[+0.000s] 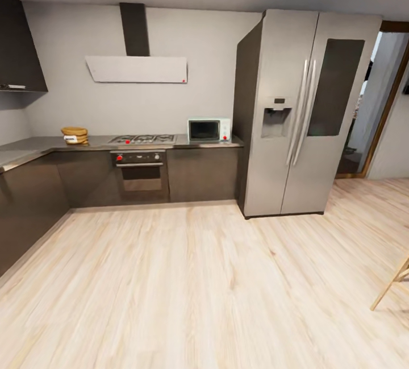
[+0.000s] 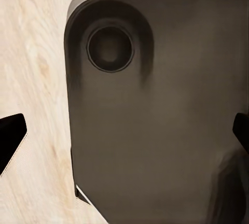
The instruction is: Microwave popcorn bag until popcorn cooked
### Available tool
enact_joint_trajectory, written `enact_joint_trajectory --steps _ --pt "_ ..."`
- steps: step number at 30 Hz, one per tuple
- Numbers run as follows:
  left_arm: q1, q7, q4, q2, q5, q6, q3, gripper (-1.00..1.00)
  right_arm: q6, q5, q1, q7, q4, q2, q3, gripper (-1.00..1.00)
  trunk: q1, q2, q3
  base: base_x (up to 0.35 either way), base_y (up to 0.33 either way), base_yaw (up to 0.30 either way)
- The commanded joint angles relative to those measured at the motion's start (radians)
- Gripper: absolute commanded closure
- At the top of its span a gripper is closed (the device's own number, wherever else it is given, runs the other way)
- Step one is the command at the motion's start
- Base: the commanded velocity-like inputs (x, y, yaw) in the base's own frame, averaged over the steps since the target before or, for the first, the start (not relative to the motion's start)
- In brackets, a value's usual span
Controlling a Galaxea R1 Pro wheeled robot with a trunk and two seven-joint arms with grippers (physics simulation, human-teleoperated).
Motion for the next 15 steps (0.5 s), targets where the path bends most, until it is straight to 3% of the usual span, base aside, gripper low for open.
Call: enact_joint_trajectory --steps 1,15 --pt "0.000 0.001 -0.001 0.000 0.001 0.003 0.001 -1.00 -0.003 0.000 -0.001 0.000 0.001 0.000 0.000 -1.00 0.001 0.000 -0.001 0.342 0.000 0.000" --pt "0.000 0.000 -0.001 0.000 0.001 0.003 0.001 -1.00 -0.003 0.001 0.000 -0.001 0.001 0.000 0.000 -1.00 0.001 0.000 -0.001 0.342 0.000 0.000"
